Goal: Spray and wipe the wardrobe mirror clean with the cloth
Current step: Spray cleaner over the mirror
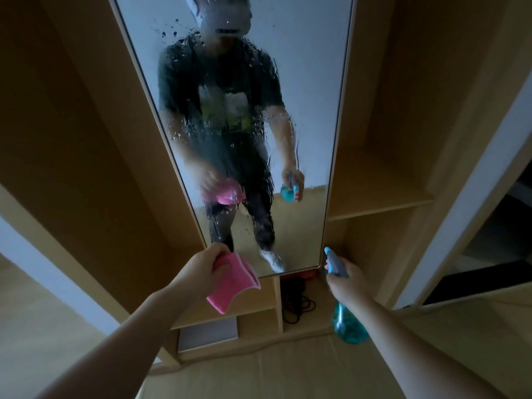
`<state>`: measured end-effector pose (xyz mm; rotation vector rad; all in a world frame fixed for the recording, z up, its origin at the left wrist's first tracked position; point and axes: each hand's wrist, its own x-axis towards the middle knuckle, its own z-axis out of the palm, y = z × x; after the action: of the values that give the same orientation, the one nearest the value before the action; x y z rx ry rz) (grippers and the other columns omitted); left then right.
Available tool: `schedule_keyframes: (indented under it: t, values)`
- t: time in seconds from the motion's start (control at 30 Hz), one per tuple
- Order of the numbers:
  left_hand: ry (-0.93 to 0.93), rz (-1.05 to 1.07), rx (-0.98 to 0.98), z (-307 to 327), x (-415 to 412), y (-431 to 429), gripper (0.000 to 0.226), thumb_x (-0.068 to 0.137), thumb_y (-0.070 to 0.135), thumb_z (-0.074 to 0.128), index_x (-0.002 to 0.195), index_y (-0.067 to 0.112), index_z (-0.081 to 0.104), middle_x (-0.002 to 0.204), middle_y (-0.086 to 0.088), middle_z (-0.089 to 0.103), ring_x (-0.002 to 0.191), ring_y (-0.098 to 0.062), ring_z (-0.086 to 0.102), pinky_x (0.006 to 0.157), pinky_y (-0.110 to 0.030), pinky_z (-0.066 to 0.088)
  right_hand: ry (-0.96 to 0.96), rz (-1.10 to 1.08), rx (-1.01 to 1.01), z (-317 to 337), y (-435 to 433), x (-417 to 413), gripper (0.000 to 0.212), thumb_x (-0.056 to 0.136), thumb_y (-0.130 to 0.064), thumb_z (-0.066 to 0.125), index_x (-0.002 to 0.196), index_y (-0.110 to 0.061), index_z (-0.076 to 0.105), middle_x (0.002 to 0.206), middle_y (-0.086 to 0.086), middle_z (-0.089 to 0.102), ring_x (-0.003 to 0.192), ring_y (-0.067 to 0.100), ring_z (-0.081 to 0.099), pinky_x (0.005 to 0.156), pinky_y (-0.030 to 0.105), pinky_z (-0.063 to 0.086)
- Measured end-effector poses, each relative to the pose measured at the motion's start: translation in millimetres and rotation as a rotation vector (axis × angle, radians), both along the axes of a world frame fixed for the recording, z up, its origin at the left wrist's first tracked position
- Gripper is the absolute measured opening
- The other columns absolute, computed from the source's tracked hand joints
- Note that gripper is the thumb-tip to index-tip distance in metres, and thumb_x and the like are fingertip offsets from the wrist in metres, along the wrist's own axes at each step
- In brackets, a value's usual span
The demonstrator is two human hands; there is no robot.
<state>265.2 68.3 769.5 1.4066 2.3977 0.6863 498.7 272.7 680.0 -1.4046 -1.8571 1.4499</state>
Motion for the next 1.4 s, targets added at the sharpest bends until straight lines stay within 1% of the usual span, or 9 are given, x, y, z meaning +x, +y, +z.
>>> schedule_keyframes:
  t: [0.2,0.3,0.5,0.73,0.9,1.13,1.2,1.3,1.4]
  values:
    - [0.013,0.010,0.045,11.1,-4.9,12.9,0.015,0.096,0.019,0.052,0.109,0.027,0.052,0.094,0.011,0.060,0.080,-0.004,0.059,0.060,-0.016,0.048,-0.004,0.032,0.074,10.4,10.6,-9.1,0.020,0.086,-0.009,0.055,0.093,-0.027,0.061,0.082,0.004,0.063,0.068,0.022,0.063,0.058,0.028,0.047]
    - [0.008,0.000,0.051,12.1,-5.3,15.4,0.015,0.097,0.020,0.052,0.110,0.026,0.052,0.094,0.010,0.060,0.081,-0.006,0.060,0.062,-0.018,0.050,-0.008,0.032,0.075,11.6,10.0,-11.7,0.020,0.085,-0.010,0.054,0.088,-0.029,0.060,0.080,0.001,0.062,0.067,0.018,0.061,0.056,0.025,0.044]
    - [0.009,0.004,0.049,10.0,-6.6,14.0,0.015,0.097,0.020,0.052,0.110,0.027,0.052,0.093,0.012,0.060,0.079,-0.004,0.059,0.059,-0.016,0.048,-0.006,-0.015,0.038,5.7,3.7,-9.7,0.013,0.073,-0.014,0.051,0.075,-0.026,0.057,0.070,0.004,0.059,0.063,0.027,0.058,0.062,0.035,0.048]
    - [-0.009,0.014,0.059,4.6,-8.0,0.5,0.016,0.096,0.019,0.052,0.109,0.028,0.052,0.094,0.012,0.060,0.081,-0.004,0.059,0.059,-0.016,0.048,-0.031,0.143,0.074,6.5,-4.4,-14.8,0.015,0.082,-0.008,0.054,0.086,-0.021,0.060,0.083,0.004,0.062,0.075,0.022,0.059,0.070,0.032,0.046]
    - [-0.008,0.049,0.044,2.1,-14.4,-14.3,0.017,0.096,0.020,0.052,0.112,0.027,0.051,0.096,0.011,0.059,0.083,-0.003,0.058,0.061,-0.016,0.047,-0.042,0.165,0.063,4.4,-15.7,-28.7,0.026,0.086,-0.008,0.054,0.108,-0.018,0.062,0.102,0.005,0.065,0.094,0.022,0.063,0.085,0.037,0.051]
    - [0.000,0.083,0.046,-2.3,-25.0,-37.0,0.018,0.096,0.019,0.053,0.113,0.025,0.053,0.100,0.007,0.061,0.085,-0.006,0.058,0.064,-0.018,0.051,-0.056,0.178,0.120,-0.8,-31.3,-44.5,0.013,0.082,-0.008,0.054,0.087,-0.017,0.061,0.080,0.011,0.063,0.069,0.024,0.061,0.061,0.030,0.047]
    - [0.008,0.093,0.044,-3.6,-27.6,-42.3,0.019,0.095,0.018,0.054,0.112,0.025,0.052,0.099,0.008,0.060,0.084,-0.004,0.057,0.063,-0.017,0.049,-0.081,0.167,0.140,-1.2,-35.7,-48.6,0.011,0.084,-0.013,0.055,0.087,-0.021,0.063,0.079,0.008,0.064,0.070,0.022,0.063,0.059,0.028,0.047]
    - [-0.003,0.103,0.050,-4.0,-31.0,-48.8,0.020,0.095,0.018,0.053,0.113,0.027,0.052,0.098,0.010,0.058,0.086,-0.004,0.057,0.064,-0.017,0.049,-0.117,0.183,0.197,-0.3,-41.2,-55.3,0.011,0.086,-0.018,0.056,0.087,-0.028,0.060,0.074,-0.002,0.062,0.064,0.011,0.060,0.047,0.015,0.039]
    - [-0.019,0.117,0.047,-3.1,-33.8,-56.4,0.020,0.095,0.019,0.054,0.113,0.027,0.051,0.098,0.010,0.058,0.085,-0.005,0.058,0.063,-0.017,0.049,-0.072,0.236,0.192,0.3,-49.3,-64.6,0.017,0.083,-0.013,0.056,0.083,-0.029,0.057,0.068,-0.003,0.058,0.054,0.008,0.055,0.043,0.015,0.037]
